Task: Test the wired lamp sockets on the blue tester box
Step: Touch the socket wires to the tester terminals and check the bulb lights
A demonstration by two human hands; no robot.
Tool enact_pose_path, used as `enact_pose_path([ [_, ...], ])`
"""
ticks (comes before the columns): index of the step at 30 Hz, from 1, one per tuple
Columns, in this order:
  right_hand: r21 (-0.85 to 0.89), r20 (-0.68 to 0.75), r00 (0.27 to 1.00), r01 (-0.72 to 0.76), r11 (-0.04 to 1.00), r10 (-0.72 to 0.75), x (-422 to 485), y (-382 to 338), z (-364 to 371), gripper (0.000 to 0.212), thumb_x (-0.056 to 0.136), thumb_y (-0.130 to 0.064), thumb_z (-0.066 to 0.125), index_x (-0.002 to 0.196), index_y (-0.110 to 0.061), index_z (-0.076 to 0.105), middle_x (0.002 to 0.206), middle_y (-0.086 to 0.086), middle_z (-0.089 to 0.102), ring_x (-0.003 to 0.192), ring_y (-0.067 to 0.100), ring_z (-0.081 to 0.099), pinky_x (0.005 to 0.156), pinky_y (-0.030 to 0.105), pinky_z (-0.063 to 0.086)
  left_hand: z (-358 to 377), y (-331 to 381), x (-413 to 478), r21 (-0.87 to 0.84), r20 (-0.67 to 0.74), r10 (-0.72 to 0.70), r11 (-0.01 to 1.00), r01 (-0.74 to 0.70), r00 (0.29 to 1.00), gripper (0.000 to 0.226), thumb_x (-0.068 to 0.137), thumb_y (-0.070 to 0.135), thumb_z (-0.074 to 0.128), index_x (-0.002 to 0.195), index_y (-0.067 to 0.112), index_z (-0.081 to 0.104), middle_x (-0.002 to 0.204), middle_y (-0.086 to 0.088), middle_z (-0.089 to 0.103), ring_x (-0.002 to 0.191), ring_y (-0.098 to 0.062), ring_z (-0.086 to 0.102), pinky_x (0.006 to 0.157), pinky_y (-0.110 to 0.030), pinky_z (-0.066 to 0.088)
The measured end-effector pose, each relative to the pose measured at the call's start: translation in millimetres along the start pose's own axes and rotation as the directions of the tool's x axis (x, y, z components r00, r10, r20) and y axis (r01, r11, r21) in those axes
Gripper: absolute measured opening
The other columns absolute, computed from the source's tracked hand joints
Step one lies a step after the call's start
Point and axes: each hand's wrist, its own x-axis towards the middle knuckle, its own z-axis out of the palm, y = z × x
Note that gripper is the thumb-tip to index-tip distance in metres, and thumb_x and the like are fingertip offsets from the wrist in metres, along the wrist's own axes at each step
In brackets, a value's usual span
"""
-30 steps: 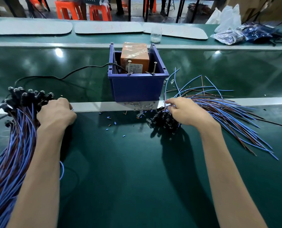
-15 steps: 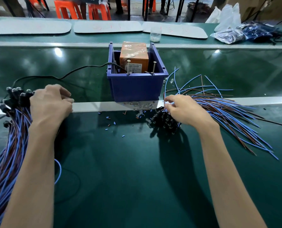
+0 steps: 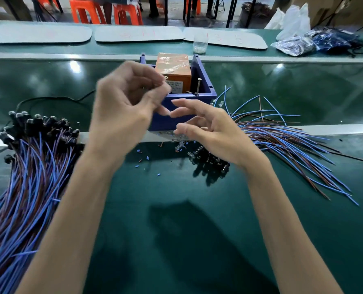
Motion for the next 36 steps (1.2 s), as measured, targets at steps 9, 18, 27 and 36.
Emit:
enact_pose_path([
  [9,0.207,-0.056,0.995,0.089,0.974,-0.078,1.2,0.4,7.3,0.013,0.091,0.013,0.05,0.1,0.012,0.06,0.09,0.017,0.065,0.081,0.015,0.065,0.073,0.022,0.051,35.0,-1.7,-13.4,-0.299,0.252,0.023,0.953,0.055,0.967,0.024,0.09,-0.003,0.059,0.108,0.012,0.057,0.101,0.002,0.07,0.073,-0.007,0.067,0.072,-0.025,0.057],
  [18,0.143,-0.389,0.921,0.076,0.987,-0.015,4.2,4.5,-8.8,0.017,0.098,-0.003,0.05,0.097,-0.012,0.063,0.09,-0.001,0.072,0.085,0.011,0.067,0.08,0.025,0.053,28.2,-11.9,-4.4,-0.235,0.454,-0.321,0.857,0.459,0.831,0.035,0.097,0.037,0.045,0.094,0.011,0.068,0.098,-0.005,0.075,0.084,-0.019,0.073,0.068,-0.02,0.054],
  [27,0.405,-0.418,0.907,0.239,0.882,-0.054,-7.1,-5.6,-36.8,0.019,0.103,-0.014,0.038,0.103,-0.012,0.057,0.077,-0.004,0.072,0.086,0.019,0.07,0.086,0.034,0.052,42.4,-36.5,1.7,-0.807,0.281,-0.747,0.156,0.57,0.603,0.059,0.101,0.051,0.025,0.122,-0.001,0.045,0.111,-0.021,0.065,0.099,-0.029,0.066,0.084,-0.036,0.052],
  [36,0.469,-0.34,0.94,0.134,0.873,0.039,-7.1,-9.1,-34.5,0.026,0.1,-0.016,0.047,0.084,-0.01,0.066,0.06,0.0,0.019,0.052,0.011,0.014,0.044,0.018,0.018,30.9,-36.0,3.3,-0.888,-0.048,-0.738,0.34,0.31,0.673,0.059,0.099,0.06,0.015,0.068,0.017,0.04,0.047,0.006,0.024,0.034,-0.009,0.017,0.034,-0.017,0.016],
])
